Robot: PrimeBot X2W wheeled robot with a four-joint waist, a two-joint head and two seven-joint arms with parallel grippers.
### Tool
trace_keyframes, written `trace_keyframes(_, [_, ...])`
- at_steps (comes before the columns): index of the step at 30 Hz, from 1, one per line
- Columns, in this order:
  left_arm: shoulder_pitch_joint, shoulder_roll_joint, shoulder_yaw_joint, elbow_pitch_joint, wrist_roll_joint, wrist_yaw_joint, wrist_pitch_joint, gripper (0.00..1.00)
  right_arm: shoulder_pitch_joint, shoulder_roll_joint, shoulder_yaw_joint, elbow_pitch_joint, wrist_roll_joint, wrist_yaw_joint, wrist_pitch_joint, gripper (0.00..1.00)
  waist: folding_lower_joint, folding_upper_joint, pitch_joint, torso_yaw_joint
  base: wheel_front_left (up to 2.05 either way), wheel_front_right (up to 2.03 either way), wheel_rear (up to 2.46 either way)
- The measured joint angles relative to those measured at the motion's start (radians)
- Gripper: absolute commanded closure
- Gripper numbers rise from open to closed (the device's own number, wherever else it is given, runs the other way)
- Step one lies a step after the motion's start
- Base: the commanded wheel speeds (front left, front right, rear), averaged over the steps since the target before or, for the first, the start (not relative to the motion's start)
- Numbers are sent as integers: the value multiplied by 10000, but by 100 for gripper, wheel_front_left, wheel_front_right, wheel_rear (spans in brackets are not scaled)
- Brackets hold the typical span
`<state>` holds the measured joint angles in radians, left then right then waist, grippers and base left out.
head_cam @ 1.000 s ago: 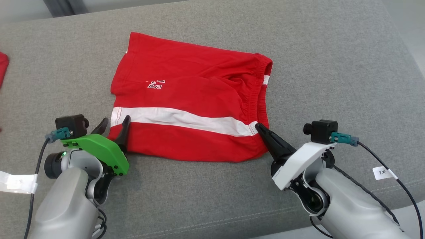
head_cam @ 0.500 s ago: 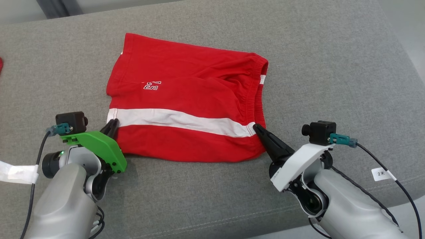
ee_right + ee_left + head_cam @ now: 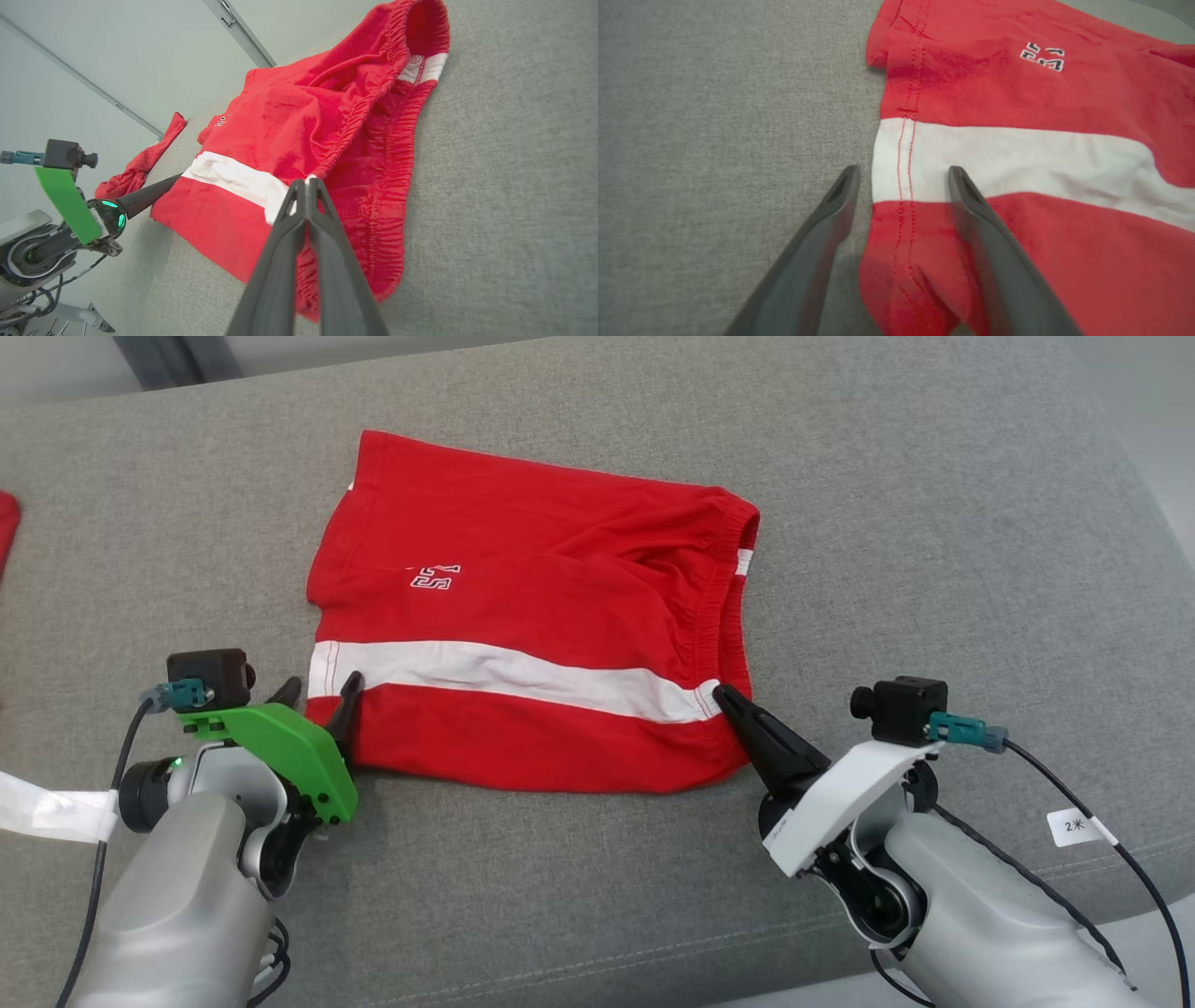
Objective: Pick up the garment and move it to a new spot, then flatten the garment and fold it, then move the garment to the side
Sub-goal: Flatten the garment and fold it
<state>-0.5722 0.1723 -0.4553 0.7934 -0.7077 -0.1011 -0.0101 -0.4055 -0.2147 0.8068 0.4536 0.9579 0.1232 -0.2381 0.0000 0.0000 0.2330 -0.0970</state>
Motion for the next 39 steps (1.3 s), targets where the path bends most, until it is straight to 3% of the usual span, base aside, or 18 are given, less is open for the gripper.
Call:
trace_keyframes(5, [-128, 2, -33, 165, 69, 0, 6, 2, 0, -2, 36, -12, 0, 0, -2, 100, 0, 0, 18, -29, 0, 0, 0])
trace_keyframes(9, [-194, 4, -36, 384, 69, 0, 42, 54, 0, 0, 71, -12, 4, 0, -2, 100, 0, 0, 31, -86, 0, 0, 0])
trace_keyframes(12, [-221, 15, -77, 522, 69, 0, 142, 73, 0, 0, 82, -12, 6, 0, -4, 100, 0, 0, 28, -127, 0, 0, 0])
trace_keyframes(14, [-232, 6, -107, 560, 69, 0, 178, 100, 0, -2, 86, -10, 8, 0, -4, 100, 0, 0, 20, -145, 0, 0, 0])
trace_keyframes(26, [-287, -117, -171, 533, 69, -90, -295, 100, -1, -54, 73, -13, 17, 0, -6, 100, 0, 0, -55, -63, 0, 0, 0])
trace_keyframes(39, [151, 40, -73, -604, 71, -217, -2002, 100, 231, -418, -639, -719, 15, 0, -94, 100, 0, 0, -507, 197, 0, 0, 0])
